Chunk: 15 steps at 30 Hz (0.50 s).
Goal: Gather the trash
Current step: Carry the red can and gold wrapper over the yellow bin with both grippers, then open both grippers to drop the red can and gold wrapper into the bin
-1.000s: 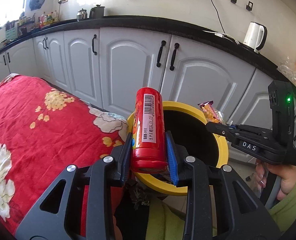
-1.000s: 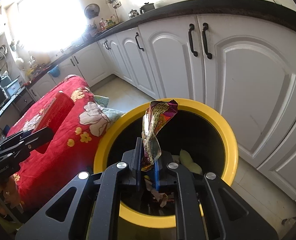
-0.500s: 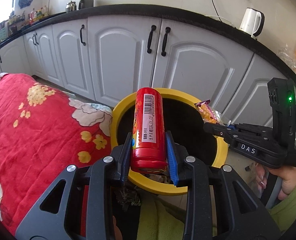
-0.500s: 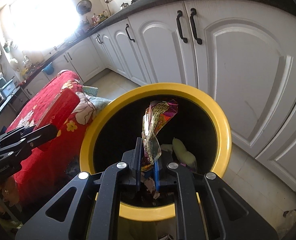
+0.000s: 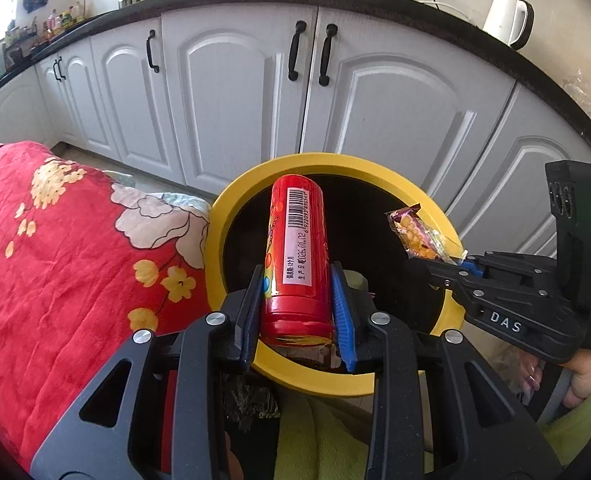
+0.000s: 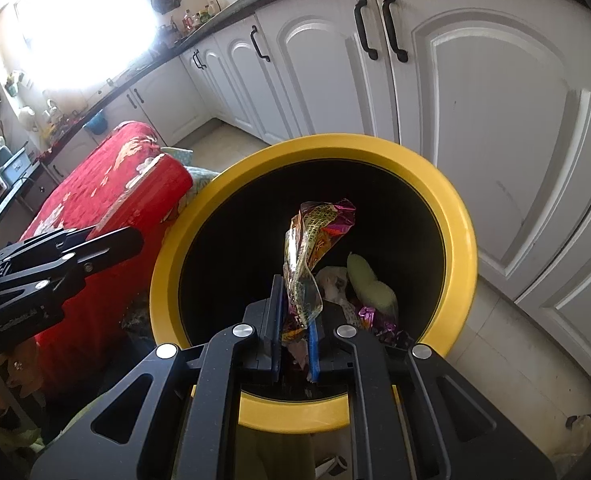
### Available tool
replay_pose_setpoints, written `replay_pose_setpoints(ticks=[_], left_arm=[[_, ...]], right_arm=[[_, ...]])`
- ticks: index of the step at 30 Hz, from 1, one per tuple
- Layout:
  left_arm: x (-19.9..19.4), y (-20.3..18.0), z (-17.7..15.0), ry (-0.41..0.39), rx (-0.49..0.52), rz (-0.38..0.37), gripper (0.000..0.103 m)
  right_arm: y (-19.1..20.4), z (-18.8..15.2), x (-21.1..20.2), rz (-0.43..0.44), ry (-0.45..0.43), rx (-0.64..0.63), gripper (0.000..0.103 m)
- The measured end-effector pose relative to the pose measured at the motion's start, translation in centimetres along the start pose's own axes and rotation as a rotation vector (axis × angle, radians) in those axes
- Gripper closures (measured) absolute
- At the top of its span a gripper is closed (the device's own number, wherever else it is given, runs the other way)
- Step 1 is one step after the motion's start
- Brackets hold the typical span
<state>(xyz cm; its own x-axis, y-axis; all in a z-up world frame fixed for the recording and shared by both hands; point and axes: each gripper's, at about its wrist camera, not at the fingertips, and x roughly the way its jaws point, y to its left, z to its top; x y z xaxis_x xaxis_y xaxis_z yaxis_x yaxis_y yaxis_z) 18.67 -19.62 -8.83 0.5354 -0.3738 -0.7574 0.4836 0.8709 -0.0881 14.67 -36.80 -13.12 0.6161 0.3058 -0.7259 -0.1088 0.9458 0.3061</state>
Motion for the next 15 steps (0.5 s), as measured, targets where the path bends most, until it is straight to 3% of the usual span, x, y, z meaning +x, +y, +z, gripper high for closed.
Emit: replay_pose_setpoints(ticks=[12, 15], left_arm=[[2.0, -0.2, 0.1, 0.049, 0.017, 0.013, 0.078], [2.2, 0.0, 0.0, 0.059, 0.007, 0.013, 0.078]], right_arm=[[-0.7, 0.0, -0.3, -0.008, -0.01, 0.023, 0.091], [-0.8, 0.0, -0.4, -0.011, -0.015, 0.03, 0.082]])
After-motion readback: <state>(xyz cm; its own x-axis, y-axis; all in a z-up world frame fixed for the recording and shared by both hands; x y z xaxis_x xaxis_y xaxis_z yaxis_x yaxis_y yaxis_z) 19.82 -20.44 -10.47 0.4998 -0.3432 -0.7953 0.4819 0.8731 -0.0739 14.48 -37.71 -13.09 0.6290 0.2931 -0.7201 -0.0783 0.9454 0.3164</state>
